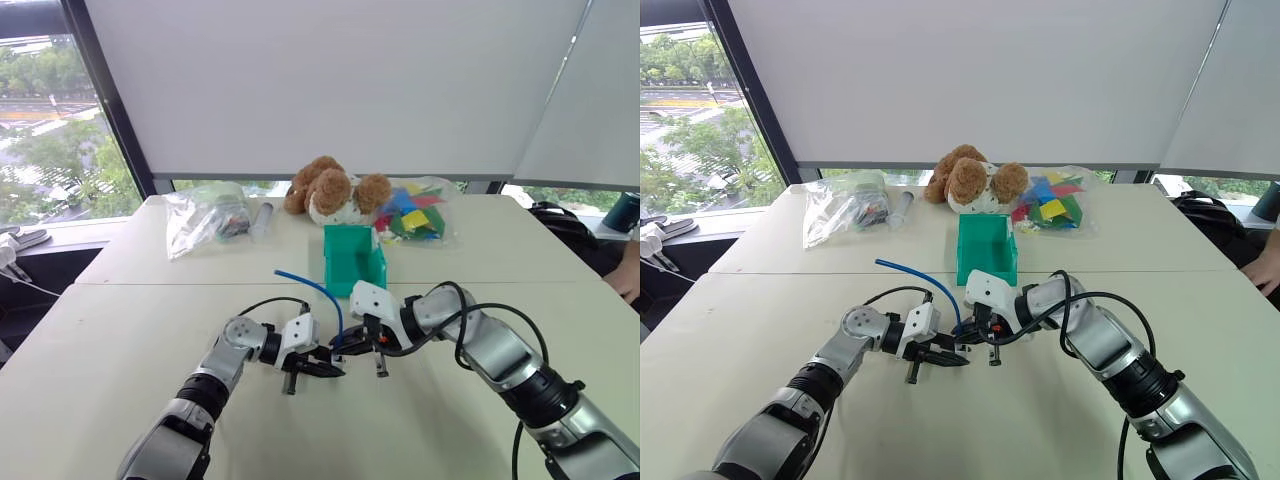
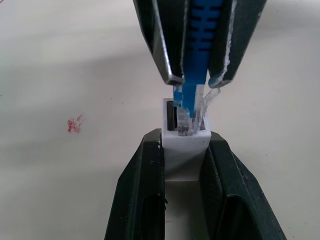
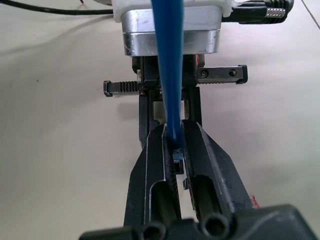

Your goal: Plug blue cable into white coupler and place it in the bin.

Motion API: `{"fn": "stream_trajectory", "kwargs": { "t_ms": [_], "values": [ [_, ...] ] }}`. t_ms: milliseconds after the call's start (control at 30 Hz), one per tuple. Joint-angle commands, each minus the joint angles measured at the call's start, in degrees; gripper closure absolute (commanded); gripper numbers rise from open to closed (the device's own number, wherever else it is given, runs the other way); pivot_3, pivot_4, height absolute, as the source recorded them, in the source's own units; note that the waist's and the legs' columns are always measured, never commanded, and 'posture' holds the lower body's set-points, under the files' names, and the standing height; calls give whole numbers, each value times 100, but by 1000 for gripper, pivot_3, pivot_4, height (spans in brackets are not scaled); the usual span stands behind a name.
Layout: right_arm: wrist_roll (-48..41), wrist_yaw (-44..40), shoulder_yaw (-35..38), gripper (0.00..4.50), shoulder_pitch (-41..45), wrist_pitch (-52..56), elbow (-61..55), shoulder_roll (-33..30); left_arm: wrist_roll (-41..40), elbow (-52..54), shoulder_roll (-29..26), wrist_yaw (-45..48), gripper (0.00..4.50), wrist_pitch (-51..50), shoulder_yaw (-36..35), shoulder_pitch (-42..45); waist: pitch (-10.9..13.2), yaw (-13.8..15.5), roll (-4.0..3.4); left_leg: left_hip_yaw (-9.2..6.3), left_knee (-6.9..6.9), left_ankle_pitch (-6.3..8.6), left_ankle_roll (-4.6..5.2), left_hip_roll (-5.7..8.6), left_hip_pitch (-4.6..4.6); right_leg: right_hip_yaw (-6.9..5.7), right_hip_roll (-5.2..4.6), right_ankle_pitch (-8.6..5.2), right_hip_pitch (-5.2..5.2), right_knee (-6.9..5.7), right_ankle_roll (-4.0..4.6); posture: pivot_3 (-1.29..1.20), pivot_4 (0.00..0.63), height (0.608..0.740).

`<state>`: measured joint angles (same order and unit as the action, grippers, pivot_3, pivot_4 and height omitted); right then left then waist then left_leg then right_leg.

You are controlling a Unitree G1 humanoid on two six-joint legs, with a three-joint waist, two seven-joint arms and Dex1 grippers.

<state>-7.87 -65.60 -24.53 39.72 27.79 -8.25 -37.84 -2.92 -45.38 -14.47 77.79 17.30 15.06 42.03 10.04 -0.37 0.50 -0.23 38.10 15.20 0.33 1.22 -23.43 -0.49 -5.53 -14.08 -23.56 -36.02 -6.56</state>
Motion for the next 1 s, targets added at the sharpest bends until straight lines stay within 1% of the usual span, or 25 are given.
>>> {"fn": "stream_trajectory", "kwargs": {
  "t_ms": [33,367,600,733,1000],
  "values": [
    [123,-97,1,4500,-18,-21,-34,-97,135,-90,14,-54,4146,42,81,73,0,0,0,0,0,0,0,0,0,0,0,0,1,0,0,0,150,740],
    [262,-260,-9,4500,-18,-119,147,-130,150,-140,64,-80,4146,74,56,106,0,77,0,-1,4,0,0,2,1,0,-1,0,2,0,0,0,150,740],
    [429,-311,-264,4500,-39,-257,526,107,156,-128,71,-96,4146,76,42,107,-3,90,1,-1,5,0,0,1,4,0,-1,0,4,-1,0,0,150,740],
    [745,-330,-518,4500,-106,-568,960,216,160,-110,79,-113,4146,77,39,100,-14,86,7,-1,5,0,0,1,13,-1,1,0,13,-2,0,0,150,740],
    [833,-378,-499,4500,-282,-645,1144,365,139,-5,45,-149,4146,46,17,30,-48,45,23,-2,3,0,0,-7,42,-1,6,0,37,-5,2,0,150,740]
  ]
}}
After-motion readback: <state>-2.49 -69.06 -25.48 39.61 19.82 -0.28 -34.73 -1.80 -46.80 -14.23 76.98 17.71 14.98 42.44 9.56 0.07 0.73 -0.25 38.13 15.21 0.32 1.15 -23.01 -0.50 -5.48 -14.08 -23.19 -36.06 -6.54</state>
